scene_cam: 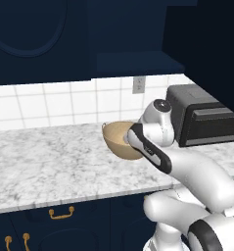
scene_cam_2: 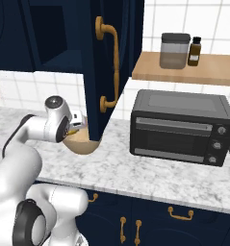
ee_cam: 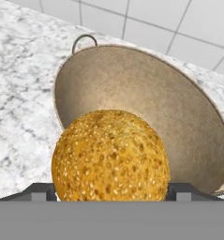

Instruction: Open the cabinet, pick up the bread from the cabinet and place it in the basket. Then move the basket to the dining counter.

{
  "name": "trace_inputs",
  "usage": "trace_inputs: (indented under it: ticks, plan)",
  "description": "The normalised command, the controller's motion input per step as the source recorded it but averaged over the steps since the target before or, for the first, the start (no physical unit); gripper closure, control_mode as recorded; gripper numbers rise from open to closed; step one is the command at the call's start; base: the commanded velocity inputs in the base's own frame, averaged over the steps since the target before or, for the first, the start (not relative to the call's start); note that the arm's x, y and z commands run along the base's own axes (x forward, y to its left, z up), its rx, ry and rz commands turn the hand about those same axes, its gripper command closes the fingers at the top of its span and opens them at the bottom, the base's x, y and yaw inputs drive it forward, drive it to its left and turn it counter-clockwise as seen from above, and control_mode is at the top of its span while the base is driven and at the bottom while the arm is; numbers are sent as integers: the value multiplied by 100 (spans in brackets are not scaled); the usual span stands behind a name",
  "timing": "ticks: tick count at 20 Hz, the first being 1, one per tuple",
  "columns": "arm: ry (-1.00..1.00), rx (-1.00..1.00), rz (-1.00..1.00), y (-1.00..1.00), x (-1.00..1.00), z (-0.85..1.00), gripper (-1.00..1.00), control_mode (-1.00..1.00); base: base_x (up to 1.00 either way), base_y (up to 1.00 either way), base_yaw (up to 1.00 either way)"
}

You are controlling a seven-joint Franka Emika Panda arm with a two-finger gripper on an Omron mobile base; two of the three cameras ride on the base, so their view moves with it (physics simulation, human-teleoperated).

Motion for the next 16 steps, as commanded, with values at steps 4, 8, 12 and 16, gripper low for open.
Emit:
trace_inputs:
  ticks: [4, 8, 12, 16]
  plan:
    - [17, 2, 0, -4, 21, 0, 100, -100, 0, 0, 0]
    - [7, 1, 0, -7, 25, 0, 100, -100, 0, 0, 0]
    - [1, 0, 0, -5, 29, -14, 100, -100, 0, 0, 0]
    - [5, 0, 0, -4, 27, -16, 100, -100, 0, 0, 0]
